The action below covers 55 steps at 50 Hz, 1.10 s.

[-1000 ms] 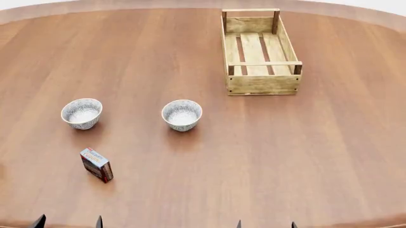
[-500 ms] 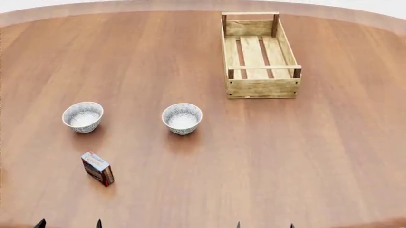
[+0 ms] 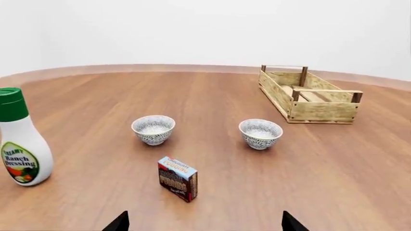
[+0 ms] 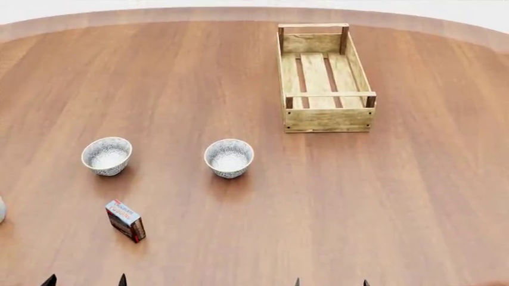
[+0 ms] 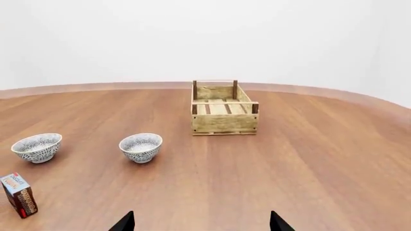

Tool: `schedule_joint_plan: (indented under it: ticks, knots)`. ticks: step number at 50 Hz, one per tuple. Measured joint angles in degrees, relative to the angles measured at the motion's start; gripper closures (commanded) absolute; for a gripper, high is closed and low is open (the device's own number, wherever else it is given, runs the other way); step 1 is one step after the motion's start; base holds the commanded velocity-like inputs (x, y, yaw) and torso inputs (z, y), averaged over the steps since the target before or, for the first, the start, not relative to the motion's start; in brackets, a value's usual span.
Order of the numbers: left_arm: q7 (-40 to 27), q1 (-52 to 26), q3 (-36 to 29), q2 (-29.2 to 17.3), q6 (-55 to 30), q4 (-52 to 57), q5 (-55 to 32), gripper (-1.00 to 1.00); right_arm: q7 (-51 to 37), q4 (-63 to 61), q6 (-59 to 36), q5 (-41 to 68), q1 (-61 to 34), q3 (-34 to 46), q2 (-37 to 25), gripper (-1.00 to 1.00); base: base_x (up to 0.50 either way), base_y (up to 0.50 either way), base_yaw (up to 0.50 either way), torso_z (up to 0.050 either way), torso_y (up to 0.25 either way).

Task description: Stack the right bowl on the left bowl and place them in the tray.

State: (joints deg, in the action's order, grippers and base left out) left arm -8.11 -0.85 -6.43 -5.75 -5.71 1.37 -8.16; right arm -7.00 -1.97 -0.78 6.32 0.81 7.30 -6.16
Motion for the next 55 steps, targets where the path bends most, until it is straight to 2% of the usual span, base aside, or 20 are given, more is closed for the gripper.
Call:
schedule_joint_plan:
  ticks: [11, 15, 29, 38, 55]
  knots:
    - [-0.74, -0.1, -0.81, -0.7, 0.08, 0.17, -0.89, -1.0, -0.84, -0.22, 0.04, 0.57, -0.07, 0.84, -0.72, -1.0, 0.0, 0.0, 0.0, 0.049, 0.0]
    - [-1.77, 0.65, -1.34, -1.27, 1.76, 2.45, 0.55, -1.0, -0.73, -2.27, 1.93, 2.0, 0.79, 0.55, -0.86, -1.0, 0.0, 0.0, 0.0, 0.0, 0.0]
    - [-8.14, 7.57, -1.56, -3.9, 14.89, 18.26, 11.16, -1.0, 0.19, -14.03, 20.71, 3.27, 7.31, -0.57, -1.26, -1.0, 0.0, 0.0, 0.0, 0.0, 0.0]
    - [-10.8, 10.3, -1.33, -4.94, 20.25, 22.82, 14.37, -1.0, -0.75, -15.9, 29.53, 1.65, 9.4, -1.1, -0.95, -1.0, 0.0, 0.0, 0.0, 0.0, 0.0]
    - [-12.66, 11.43, -1.67, -6.02, 23.0, 24.99, 15.5, -1.0, -0.83, -16.44, 34.47, 3.69, 10.24, 0.41, -2.37, -1.0, 0.0, -0.5, 0.0, 0.0, 0.0]
